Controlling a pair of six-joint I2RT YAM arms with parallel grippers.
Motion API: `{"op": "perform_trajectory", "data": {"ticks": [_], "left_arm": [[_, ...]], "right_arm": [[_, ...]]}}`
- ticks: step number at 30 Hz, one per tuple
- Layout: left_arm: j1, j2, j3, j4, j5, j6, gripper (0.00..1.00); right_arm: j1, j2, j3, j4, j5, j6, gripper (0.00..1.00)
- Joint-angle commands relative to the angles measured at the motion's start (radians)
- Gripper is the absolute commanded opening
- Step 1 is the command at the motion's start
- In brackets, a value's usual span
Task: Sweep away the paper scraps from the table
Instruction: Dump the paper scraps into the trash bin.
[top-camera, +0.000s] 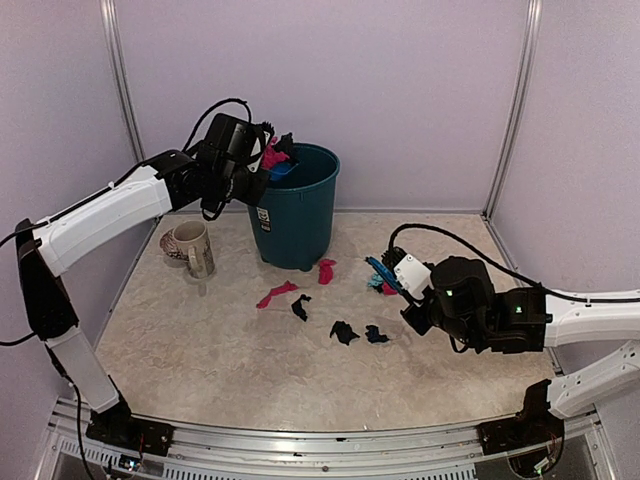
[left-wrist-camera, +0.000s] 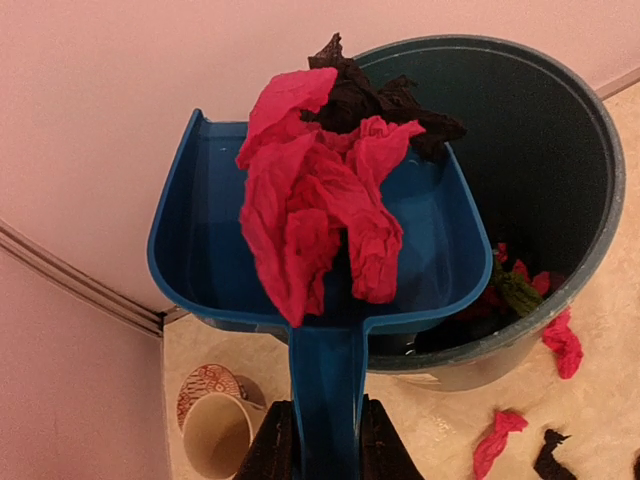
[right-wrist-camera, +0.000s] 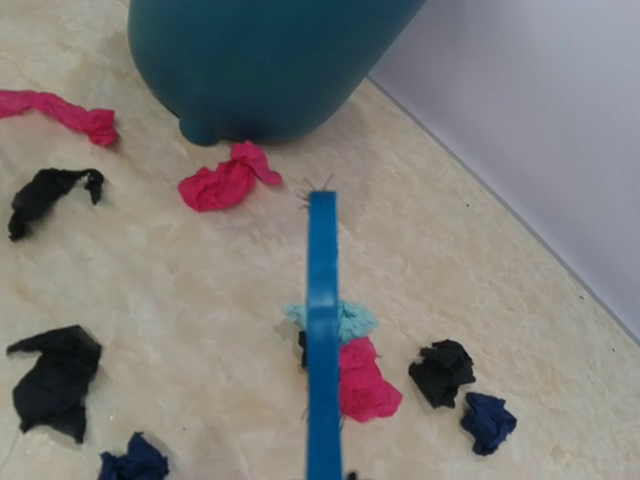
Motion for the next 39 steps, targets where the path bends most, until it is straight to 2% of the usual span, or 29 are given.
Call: {"op": "perform_trajectory", "data": {"ticks": [1,8,13,21,23,26,30,35,39], "left_arm": [[-0.043,0.041,0.027,0.043,-0.249,0.201,0.0],[-0.093,0.074,-0.011,0.282,-0.475,0.567,0.0],[-0.097,0.058,-0.165,0.707,-0.575,0.99,0.0],[-0.11,0.057,-0.223,0.991,-0.594,1.257,0.0],[-0.115,0.057,-0.225,1.032,-0.598,1.283,0.0],[-0.116,0.048,-0.188,0.99,-0.594,1.236,0.0],[-0.119,0.016,-0.083,0.692,-0.534,0.967,0.0],[-0.108,-0.047,-0.054,0.513,-0.45,0.719,0.0],[-0.092,-0.114,-0.05,0.359,-0.324,0.486,0.0]], "right_arm": [[-0.01,-0.022,-0.02,0.033,0.011,0.012,0.0],[-0.012,-0.035,-0.045,0.057,0.004,0.012,0.0],[-0.014,-0.076,-0.067,0.058,0.001,0.021,0.0],[-0.016,-0.122,-0.09,0.057,-0.002,0.033,0.0],[-0.016,-0.126,-0.094,0.057,0.0,0.036,0.0],[-0.016,-0.134,-0.095,0.061,-0.019,0.048,0.0],[-0.015,-0.14,-0.091,0.074,-0.043,0.06,0.0],[-0.016,-0.1,-0.059,0.102,-0.131,0.135,0.0],[-0.016,-0.016,-0.03,0.2,-0.264,0.23,0.0]]}}
